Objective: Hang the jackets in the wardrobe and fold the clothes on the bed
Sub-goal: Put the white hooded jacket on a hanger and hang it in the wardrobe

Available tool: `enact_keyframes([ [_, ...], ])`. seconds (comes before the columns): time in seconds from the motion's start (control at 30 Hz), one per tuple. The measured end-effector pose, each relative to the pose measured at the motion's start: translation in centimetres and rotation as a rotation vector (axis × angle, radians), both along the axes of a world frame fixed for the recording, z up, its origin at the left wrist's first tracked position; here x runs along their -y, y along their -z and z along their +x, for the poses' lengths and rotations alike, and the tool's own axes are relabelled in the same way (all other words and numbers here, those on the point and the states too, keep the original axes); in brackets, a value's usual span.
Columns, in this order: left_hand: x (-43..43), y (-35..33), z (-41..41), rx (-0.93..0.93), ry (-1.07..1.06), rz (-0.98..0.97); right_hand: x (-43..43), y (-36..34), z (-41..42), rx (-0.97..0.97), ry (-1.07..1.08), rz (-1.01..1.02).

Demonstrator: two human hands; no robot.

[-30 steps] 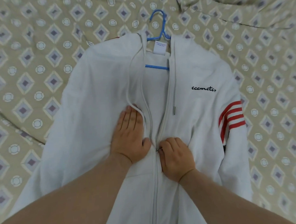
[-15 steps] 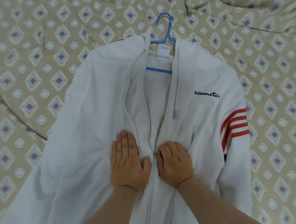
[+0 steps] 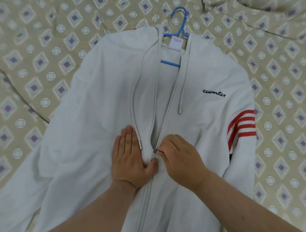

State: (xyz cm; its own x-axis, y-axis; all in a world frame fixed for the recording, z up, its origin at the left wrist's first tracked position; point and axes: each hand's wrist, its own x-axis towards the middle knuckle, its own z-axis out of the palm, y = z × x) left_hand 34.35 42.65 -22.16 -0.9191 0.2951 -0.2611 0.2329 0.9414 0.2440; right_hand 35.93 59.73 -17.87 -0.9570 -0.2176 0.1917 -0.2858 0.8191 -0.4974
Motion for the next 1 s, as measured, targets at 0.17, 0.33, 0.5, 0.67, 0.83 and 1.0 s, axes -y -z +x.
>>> enact_keyframes([
  [0.17,-0.1,0.2,0.0,0.001,0.009,-0.032,-0.8,0.1,-2.3,0.059,0.104,0.013],
  [0.33,-0.2,0.2,-0.1,-0.005,0.012,-0.037,-3.1,-0.1,-8.5,0.172,0.235,-0.031],
  [0.5,-0.1,0.4,-0.2,-0.007,0.0,-0.021,-4.9,-0.7,-12.4,0.198,0.115,0.031],
  [0.67,0.0,0.6,-0.1,-0.03,0.024,-0.011,-8.2,-2.0,-15.5,0.15,0.421,-0.06],
  [0.83,-0.1,0.7,-0.2,-0.053,0.032,0.006,-9.6,-0.4,-17.7,0.237,0.397,0.059],
  [1.0,0.1,-0.1,-0.2,-0.052,0.029,0.064,-8.1,3.4,-15.3,0.063,0.435,0.181],
])
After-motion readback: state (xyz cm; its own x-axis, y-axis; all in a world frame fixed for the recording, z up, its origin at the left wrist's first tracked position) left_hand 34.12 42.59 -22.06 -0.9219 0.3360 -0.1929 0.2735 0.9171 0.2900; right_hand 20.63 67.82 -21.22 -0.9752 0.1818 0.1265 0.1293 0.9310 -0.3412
